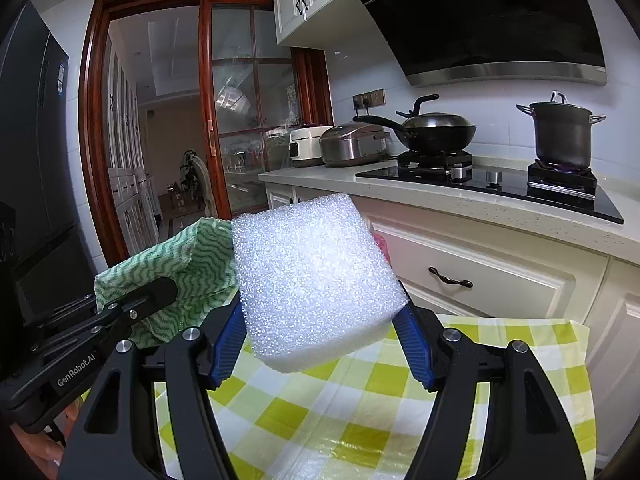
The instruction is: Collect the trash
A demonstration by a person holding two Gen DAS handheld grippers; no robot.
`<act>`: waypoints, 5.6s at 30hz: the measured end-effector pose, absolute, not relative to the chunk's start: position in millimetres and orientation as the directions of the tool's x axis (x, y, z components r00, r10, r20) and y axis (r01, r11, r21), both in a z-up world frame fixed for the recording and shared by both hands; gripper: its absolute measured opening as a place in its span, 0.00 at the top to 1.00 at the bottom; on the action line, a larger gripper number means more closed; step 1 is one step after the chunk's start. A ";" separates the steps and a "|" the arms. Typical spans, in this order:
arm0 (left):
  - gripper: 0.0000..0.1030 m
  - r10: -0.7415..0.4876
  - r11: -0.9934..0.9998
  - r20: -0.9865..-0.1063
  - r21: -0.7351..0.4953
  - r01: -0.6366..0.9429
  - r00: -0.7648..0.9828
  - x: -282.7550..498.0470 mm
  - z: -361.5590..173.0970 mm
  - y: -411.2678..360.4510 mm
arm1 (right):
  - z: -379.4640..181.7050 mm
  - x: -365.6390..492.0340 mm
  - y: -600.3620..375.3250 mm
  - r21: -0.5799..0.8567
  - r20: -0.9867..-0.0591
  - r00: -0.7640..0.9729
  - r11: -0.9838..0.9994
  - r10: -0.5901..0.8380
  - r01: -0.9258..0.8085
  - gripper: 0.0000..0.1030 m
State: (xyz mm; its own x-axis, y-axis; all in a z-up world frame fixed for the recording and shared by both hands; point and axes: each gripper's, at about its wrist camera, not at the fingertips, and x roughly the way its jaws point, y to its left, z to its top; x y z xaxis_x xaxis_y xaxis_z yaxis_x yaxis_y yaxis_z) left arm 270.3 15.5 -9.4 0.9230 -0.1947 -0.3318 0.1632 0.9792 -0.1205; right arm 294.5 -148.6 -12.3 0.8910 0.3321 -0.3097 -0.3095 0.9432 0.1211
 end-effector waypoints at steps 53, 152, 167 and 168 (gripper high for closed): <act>0.87 -0.239 0.966 -0.473 -0.201 0.160 0.848 729.0 -122.7 104.0 | -122.7 754.4 -103.0 0.190 -0.487 0.718 0.862 0.498 -0.469 0.37; 0.04 -0.098 0.995 -0.433 -0.040 0.089 0.896 286.1 25.1 51.4 | 32.0 314.9 -158.2 0.064 -0.458 0.846 0.959 0.274 -0.276 0.18; 0.04 -0.088 0.996 -0.435 -0.046 0.076 0.896 289.0 24.7 47.7 | 33.0 313.1 -165.3 0.062 -0.461 0.847 0.961 0.266 -0.268 0.18; 0.04 -0.088 0.996 -0.436 -0.046 0.075 0.896 289.6 25.2 47.6 | 32.1 313.9 -165.3 0.064 -0.464 0.844 0.961 0.267 -0.269 0.18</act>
State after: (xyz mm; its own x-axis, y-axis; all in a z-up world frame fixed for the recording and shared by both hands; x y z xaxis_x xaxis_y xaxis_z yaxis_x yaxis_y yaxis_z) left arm 289.6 47.6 25.2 0.8956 -0.0876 -0.4362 0.0749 0.9961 -0.0463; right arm 313.9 -165.3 32.1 0.8444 0.2669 -0.4644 -0.2688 0.9611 0.0637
